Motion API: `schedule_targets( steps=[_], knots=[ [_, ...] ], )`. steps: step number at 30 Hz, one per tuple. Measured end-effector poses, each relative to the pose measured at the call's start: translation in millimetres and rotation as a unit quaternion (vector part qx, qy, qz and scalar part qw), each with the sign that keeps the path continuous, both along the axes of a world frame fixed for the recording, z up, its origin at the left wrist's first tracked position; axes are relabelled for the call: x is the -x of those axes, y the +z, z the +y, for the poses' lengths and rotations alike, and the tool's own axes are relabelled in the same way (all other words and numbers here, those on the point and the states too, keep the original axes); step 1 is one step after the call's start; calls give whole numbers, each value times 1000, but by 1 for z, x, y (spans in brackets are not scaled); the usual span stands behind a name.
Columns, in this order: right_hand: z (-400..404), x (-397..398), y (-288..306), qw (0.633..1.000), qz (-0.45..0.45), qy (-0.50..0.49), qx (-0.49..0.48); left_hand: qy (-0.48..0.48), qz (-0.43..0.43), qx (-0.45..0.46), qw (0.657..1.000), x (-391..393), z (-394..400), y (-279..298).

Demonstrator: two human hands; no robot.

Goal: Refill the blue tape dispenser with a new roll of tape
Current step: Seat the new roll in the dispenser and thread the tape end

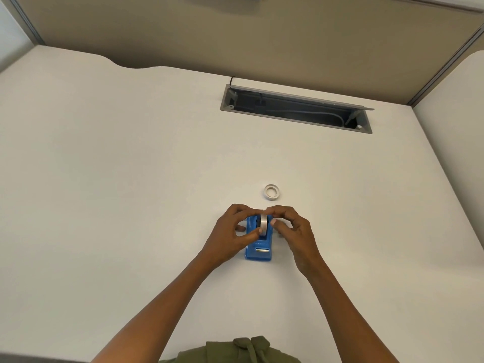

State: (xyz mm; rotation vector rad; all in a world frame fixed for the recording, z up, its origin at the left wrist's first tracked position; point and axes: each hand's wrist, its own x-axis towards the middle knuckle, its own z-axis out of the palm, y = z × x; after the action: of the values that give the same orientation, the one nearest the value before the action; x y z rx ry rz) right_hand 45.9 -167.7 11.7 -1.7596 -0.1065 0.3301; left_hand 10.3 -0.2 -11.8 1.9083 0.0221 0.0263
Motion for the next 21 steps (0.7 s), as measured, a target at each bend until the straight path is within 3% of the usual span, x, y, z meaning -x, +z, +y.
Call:
schedule_targets(
  steps=[7, 21],
  knots=[
    [0, 5, 0, 995, -75, 38, 52, 9, -2, -4, 1000, 0, -1, -3],
    [-3, -3, -4, 997, -41, 46, 52, 3, 8, -10, 1000, 0, -1, -3]
  ],
)
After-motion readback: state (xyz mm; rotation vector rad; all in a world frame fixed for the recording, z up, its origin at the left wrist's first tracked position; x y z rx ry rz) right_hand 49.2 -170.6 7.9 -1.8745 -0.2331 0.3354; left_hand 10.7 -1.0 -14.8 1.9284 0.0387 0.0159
